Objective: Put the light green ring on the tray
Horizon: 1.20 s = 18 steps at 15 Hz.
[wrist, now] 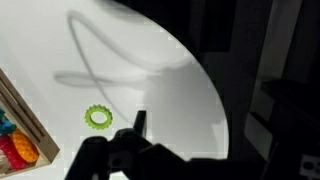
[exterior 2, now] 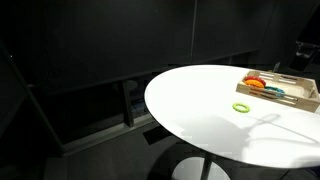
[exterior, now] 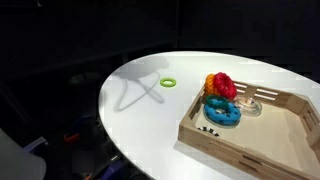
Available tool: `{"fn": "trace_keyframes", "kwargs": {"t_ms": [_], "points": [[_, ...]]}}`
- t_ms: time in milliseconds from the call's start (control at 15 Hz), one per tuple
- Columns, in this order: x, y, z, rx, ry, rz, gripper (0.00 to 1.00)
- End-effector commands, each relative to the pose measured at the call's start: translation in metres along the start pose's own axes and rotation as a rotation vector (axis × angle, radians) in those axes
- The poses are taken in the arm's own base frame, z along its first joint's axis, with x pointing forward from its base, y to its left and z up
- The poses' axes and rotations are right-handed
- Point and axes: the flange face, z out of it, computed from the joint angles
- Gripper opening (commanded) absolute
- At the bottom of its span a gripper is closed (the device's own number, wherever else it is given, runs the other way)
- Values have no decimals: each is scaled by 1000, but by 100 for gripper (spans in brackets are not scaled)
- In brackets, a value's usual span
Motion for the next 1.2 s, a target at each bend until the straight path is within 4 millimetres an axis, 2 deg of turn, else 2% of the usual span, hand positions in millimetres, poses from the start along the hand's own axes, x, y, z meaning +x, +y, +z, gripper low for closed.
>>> {"fn": "trace_keyframes", "kwargs": {"t_ms": [0, 467, 800, 1133], "points": [[0, 0, -1, 0, 0, 0, 100], [2, -1, -2, -2, 0, 0, 100], [20, -1, -14, 7, 0, 18, 100], [53, 9, -29, 27, -13, 59, 100]]}}
